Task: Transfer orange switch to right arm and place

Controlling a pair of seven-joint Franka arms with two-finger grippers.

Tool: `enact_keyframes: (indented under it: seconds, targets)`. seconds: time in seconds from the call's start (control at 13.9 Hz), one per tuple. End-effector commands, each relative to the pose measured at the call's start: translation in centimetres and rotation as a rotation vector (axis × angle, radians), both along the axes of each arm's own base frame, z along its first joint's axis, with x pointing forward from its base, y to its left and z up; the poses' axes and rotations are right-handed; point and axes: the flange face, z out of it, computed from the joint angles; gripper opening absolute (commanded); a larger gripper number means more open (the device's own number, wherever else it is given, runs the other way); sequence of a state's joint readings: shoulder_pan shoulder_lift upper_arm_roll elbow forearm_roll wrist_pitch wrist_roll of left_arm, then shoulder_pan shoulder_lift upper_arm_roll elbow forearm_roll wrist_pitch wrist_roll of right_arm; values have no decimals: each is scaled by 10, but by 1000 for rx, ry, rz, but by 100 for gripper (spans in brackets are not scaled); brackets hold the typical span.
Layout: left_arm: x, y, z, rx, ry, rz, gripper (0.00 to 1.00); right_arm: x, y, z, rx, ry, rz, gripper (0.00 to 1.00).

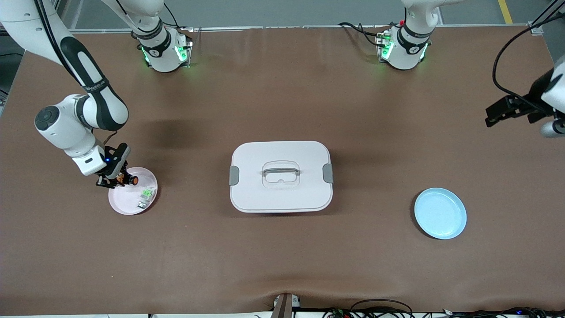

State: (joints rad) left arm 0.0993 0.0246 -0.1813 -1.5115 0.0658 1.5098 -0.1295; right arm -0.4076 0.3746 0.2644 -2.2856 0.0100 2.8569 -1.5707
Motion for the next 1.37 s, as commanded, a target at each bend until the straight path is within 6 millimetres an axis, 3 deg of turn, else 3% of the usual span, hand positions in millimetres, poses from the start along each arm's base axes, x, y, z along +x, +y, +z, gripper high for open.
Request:
enact_keyframes:
  seconds: [0.0,0.22,0.58,0.86,1.3]
  targets:
    - [-23,-1,0,-4,-15,-33,100,13,-8,-8,-8,-18,26,0]
    - [-28,-5,-2,-22,-3,-74,100,16,-11,-14,-7,-15,23,0]
    - [-46,-9,11,-42,-16,-82,100,17,-13,-18,-14,-9,25,0]
    - [-50,-14,16,-41,-11,-104,100,19,-14,-23,-14,-6,29,0]
    - [-46,-7,12,-39,-2,-93,100,24,-18,-32,-13,-1,24,0]
